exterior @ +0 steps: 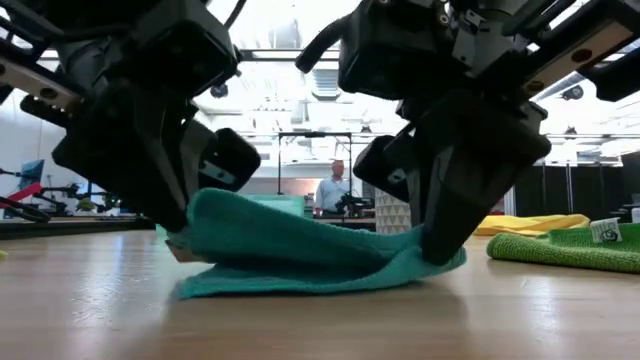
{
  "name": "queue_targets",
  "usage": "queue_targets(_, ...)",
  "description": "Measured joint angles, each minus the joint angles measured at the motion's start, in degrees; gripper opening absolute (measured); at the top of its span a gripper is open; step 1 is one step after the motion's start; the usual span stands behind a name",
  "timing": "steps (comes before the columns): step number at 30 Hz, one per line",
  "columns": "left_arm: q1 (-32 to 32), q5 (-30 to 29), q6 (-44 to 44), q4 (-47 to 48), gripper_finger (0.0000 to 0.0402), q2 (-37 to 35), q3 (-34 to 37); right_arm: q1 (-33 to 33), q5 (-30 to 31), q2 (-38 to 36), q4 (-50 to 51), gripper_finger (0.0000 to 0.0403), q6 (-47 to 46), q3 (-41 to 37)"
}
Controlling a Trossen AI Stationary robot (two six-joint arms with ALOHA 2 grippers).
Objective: Fold microfiber towels
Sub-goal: Fold the blue microfiber cloth
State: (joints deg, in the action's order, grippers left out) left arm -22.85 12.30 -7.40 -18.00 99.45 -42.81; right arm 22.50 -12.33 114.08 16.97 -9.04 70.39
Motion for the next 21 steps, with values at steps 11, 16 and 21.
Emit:
queue_targets(11,2.3,1.5,0.1,0.6,0.0103,-0.4,0.1,0.2,-3.4,-4.6,1.9,0.0116,-2.8,0.1)
queue_targets(16,3.3,0.4,-1.3,0.5,0.0134,-0.9,0.1,0.1,3.4,-7.8,2.8,0.0141,-4.4,0.1)
queue_targets(21,3.9,-6.0,-1.4,0.6,0.0137,-0.9,0.1,-1.5,10.9,-6.3,2.1,0.0137,-4.7,-0.3)
